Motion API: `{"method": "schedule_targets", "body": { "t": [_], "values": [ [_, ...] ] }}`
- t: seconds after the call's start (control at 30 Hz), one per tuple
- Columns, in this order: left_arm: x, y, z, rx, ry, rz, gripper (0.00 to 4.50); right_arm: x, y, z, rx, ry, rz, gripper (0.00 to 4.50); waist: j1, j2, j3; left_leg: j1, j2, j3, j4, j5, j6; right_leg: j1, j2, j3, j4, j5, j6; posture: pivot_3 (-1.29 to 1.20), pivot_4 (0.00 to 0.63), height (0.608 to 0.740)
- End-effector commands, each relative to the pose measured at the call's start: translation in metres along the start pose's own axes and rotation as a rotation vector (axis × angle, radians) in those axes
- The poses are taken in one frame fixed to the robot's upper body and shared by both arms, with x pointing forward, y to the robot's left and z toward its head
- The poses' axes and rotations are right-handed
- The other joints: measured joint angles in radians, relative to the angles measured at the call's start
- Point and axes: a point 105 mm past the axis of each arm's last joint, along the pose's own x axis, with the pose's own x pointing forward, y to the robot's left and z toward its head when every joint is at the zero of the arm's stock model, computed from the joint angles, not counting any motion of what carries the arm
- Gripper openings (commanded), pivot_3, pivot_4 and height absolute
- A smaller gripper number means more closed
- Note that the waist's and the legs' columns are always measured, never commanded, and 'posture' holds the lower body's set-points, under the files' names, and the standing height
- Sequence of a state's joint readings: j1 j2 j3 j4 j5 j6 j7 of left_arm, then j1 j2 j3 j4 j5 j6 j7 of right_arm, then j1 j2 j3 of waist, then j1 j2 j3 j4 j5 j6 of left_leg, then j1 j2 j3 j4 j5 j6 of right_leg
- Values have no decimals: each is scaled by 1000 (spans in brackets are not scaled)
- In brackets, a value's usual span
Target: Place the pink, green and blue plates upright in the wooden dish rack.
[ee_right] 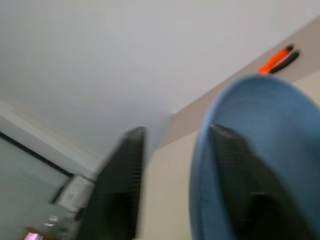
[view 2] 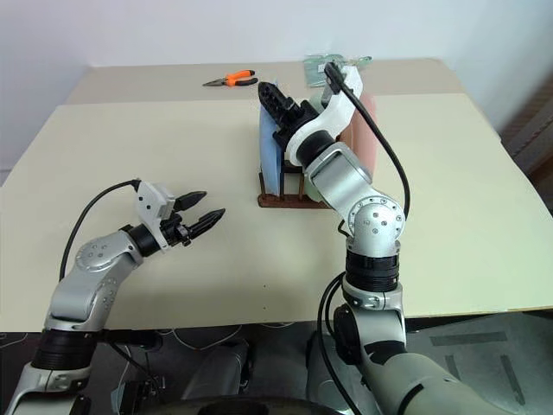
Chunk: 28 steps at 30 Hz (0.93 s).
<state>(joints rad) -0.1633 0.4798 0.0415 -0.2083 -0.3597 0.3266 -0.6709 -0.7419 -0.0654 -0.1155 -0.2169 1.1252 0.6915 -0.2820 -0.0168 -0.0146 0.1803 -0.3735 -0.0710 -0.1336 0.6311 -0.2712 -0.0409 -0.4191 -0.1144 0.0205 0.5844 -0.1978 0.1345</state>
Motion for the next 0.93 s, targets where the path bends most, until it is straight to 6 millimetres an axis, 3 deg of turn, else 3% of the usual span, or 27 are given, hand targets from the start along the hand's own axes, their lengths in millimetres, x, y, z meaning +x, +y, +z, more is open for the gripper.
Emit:
{"method": "schedule_targets", "body": {
  "t": [0.03, 0.1, 0.2, 0.3, 0.37, 0.5, 0.6, 0.77, 0.93],
  "values": [
    [1, -8, 11, 16, -32, -22, 3093, -13, 39, 37, -284, -113, 191, 2433, 3, 0, 0, 0, 0, 0, 0, 0, 0, 0, 0, 0, 0, 0, 0, 0, 150, 740],
    [3, -10, 12, 17, -28, -25, 3093, -27, 48, 52, -388, -138, 266, 2433, 5, 0, 0, -1, 0, 0, 1, 0, 0, 1, 0, 0, -1, 0, 0, 0, 150, 740],
    [5, -11, 15, 17, -26, -26, 3093, -63, 46, 85, -517, -187, 325, 2433, 5, -1, 0, 0, 0, 0, 0, 0, 0, 3, 0, -1, -2, 0, 0, 0, 150, 740],
    [9, -11, 17, 26, -19, -22, 3093, -111, 3, 115, -644, -168, 178, 2433, 18, -3, -2, 0, 0, -3, 1, 0, 0, 7, -1, -3, -6, -1, 1, 0, 150, 740],
    [12, -8, 18, 36, -15, -9, 3093, -134, -29, 121, -716, -98, 50, 2433, 27, -3, -2, 1, -1, -1, 1, -1, 1, 8, -2, -3, -7, -3, -1, 0, 150, 740],
    [14, 3, 17, 52, -7, 44, 3093, -171, -84, 102, -791, 117, -123, 2433, 24, -2, -2, 2, 0, 3, 2, -1, 2, 8, -3, -1, -6, -3, -1, 0, 150, 740],
    [11, 9, 17, 74, -1, 74, 3093, -187, -124, 74, -868, 305, -205, 2433, 18, -2, -2, 3, 1, 4, 2, -1, 2, 8, -3, 0, -6, -5, 2, 0, 150, 740],
    [2, 12, 11, 85, 21, 97, 3093, -191, -152, 54, -888, 383, -229, 2433, 7, -1, -2, 3, 1, 4, 2, -1, 2, 8, -3, 0, -6, -5, 2, 0, 150, 740],
    [-7, 17, 5, 89, 33, 137, 3093, -180, -162, 41, -902, 397, -207, 2433, 9, -1, -2, 2, 0, 3, 2, -1, 2, 8, -3, 0, -6, -4, 1, 0, 150, 740]
  ]
}}
